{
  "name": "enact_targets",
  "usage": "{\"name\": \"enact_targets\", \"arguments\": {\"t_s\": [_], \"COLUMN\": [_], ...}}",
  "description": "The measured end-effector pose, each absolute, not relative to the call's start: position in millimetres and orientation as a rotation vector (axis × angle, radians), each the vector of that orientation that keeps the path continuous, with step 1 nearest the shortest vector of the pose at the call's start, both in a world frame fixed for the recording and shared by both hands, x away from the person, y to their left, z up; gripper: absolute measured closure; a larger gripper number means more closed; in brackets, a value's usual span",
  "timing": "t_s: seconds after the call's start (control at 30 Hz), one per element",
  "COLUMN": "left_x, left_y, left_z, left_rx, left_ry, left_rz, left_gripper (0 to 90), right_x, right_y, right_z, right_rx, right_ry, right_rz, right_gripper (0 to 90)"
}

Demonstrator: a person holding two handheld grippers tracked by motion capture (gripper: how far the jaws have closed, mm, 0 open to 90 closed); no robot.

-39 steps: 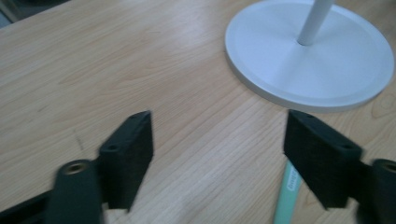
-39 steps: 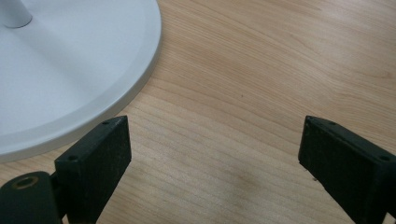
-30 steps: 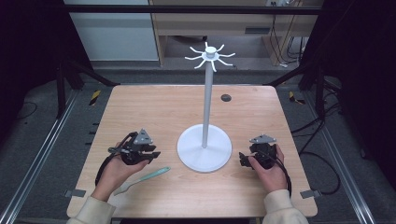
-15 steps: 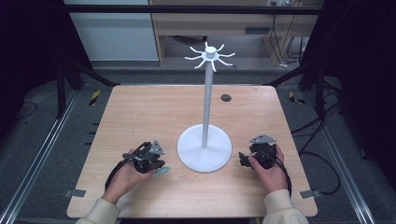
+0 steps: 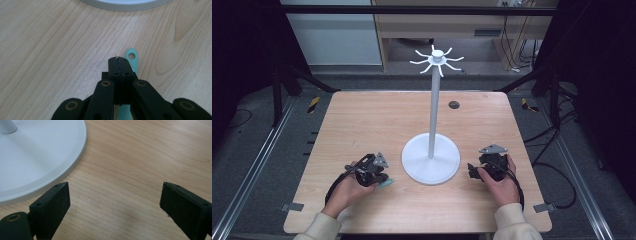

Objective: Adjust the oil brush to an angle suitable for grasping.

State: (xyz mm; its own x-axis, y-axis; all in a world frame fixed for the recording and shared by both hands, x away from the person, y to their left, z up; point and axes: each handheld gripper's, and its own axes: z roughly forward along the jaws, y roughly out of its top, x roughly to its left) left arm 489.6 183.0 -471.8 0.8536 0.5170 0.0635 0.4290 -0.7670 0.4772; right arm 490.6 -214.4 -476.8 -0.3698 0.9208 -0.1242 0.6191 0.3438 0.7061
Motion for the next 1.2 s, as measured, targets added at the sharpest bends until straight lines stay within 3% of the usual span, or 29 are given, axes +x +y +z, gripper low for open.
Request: {"name": "enact_targets", "arguments": {"t_s": [0.33,0.63,1.2], "left_x": [484.2,472.7,451.3], "left_y": [181.1,198.7,218.3], "left_z": [-470.3,-445.1,-431.8], "left_rx": [2.584,2.602,2.789], "left_ry": [0.663,0.662,0.576], "left_rz": [0.22,0.297,0.267], "left_gripper": [90.0,90.0,76.5], "right_x": [490.7,490.7,489.9], "right_y": [-214.2,-214.5,-215.2], "right_z": [-477.0,-477.0,-476.6], "right_rx": [1.337,1.341,1.35], "right_ry": [2.102,2.102,2.094], "right_rz": [0.772,0.775,0.775], "right_gripper": [9.9,9.9,9.8]}}
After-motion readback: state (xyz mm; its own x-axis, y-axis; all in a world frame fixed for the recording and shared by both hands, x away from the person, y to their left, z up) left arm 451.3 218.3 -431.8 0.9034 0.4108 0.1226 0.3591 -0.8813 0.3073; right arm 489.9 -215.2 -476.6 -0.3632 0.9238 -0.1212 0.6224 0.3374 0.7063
